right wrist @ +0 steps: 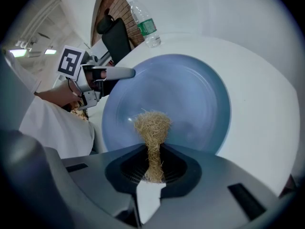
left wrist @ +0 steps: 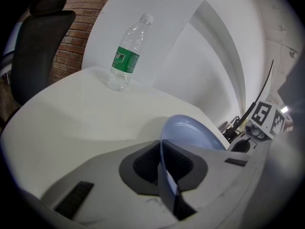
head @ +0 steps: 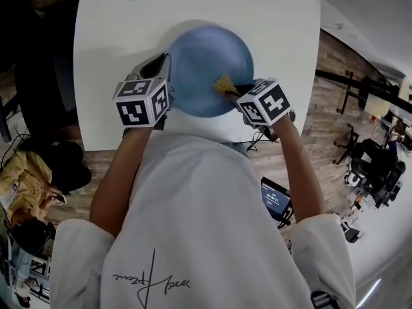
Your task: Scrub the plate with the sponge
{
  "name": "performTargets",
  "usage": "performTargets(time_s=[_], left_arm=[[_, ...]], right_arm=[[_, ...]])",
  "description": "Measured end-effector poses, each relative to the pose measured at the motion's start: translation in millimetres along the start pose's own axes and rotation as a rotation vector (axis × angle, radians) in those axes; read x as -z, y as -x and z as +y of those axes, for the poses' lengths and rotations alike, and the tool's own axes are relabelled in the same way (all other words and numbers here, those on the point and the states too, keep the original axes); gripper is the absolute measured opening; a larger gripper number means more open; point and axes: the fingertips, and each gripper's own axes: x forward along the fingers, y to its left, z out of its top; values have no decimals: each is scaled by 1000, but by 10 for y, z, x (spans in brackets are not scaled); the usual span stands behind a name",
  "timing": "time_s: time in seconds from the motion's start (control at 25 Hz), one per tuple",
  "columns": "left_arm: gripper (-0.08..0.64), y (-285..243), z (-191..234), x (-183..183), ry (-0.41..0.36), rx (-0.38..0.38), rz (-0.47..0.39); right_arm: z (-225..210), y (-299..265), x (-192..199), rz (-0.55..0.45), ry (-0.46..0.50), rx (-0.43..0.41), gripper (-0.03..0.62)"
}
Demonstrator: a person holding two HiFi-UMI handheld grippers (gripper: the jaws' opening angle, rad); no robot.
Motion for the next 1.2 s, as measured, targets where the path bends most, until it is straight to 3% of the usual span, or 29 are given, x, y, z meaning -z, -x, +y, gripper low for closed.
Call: performTargets(time_s=[0.48,0.88,1.04,1.2], left_arm=[[26,14,9,-10,-5,0,-1],[25,2,4,-4,-4,-4,-10],[28,6,-6,-14,-13,-8,-28],[31,85,-2,-43,-27,-45,-57]], right_arm=[[-241,51,-81,7,11,52,44],[-410,95,-213,-50,-8,120,44],[-472,145,-255,-99,-23,164,44],[-526,310,-398,-250,-16,257,44]])
